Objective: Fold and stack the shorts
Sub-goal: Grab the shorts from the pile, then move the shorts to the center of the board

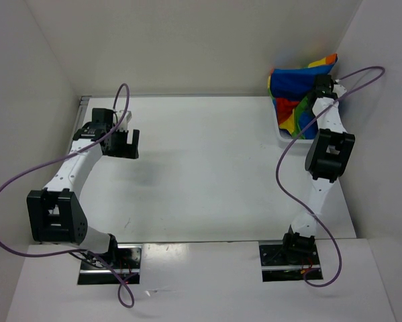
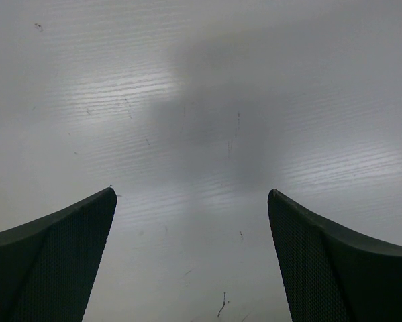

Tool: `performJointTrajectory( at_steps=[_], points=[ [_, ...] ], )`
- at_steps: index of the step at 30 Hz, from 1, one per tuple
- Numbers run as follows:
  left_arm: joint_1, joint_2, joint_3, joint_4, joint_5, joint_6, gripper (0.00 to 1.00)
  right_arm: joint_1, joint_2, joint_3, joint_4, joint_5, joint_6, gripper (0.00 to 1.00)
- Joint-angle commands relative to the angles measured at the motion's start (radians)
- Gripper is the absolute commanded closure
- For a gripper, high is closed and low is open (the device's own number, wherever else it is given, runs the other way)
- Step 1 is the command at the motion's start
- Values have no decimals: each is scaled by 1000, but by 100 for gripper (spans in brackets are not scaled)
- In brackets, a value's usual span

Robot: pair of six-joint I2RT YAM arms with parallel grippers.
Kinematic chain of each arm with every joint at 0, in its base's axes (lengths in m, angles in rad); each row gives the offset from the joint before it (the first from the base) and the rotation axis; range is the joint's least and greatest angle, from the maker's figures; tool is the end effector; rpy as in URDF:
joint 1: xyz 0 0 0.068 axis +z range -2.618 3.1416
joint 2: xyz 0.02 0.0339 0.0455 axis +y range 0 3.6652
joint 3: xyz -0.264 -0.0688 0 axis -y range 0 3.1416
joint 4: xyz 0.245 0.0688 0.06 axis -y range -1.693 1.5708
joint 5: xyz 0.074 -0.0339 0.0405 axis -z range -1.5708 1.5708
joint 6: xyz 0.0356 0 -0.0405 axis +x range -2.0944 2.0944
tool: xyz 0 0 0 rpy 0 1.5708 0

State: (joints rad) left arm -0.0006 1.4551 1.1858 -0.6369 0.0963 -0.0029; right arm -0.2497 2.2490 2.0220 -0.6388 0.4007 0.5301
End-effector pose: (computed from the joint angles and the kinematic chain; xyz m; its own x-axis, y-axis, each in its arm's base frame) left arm 0.3091 -0.0036 0.2822 -0.7873 -0.0024 -0.6165 0.0576 0.9953 -0.0775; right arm 0.4879 -0.1388 0.2411 -0.3978 0.5819 -0.7093 0.7808 0.6207 0.0714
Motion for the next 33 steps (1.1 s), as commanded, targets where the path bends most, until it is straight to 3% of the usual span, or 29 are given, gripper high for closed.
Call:
performJointTrajectory(
  at_steps=[1,6,14,17,20,21,25,28,30,31,33],
  points=[
    [-1,-27,-6,-9,-12,3,0,-13,-9,54,11,-37,21,76],
    [-1,-27,-6,-9,-12,3,0,7,-94,-6,45,-85,21,100],
    [-1,-36,27,0,8,3,0,75,-313,-92,91,-103,19,100],
    [-1,-45,69,0,32,3,0,134,-387,10,62,-118,-19,100],
    [-1,-45,130,0,54,3,0,167,-408,214,-11,-181,-34,100],
    [-1,-45,146,0,69,3,0,193,-408,353,-36,-195,-35,100],
    [10,-45,230,0,127,3,0,263,-474,481,4,-298,-12,100],
    [31,-45,285,0,160,3,0,306,-389,772,-65,-426,51,100],
    [43,-55,305,0,174,3,0,328,-310,1079,-96,-541,93,100],
    [44,-55,314,0,174,3,0,328,-315,1096,-73,-606,158,100],
    [86,-65,330,0,195,3,0,346,-364,962,63,-715,214,100]
  ],
)
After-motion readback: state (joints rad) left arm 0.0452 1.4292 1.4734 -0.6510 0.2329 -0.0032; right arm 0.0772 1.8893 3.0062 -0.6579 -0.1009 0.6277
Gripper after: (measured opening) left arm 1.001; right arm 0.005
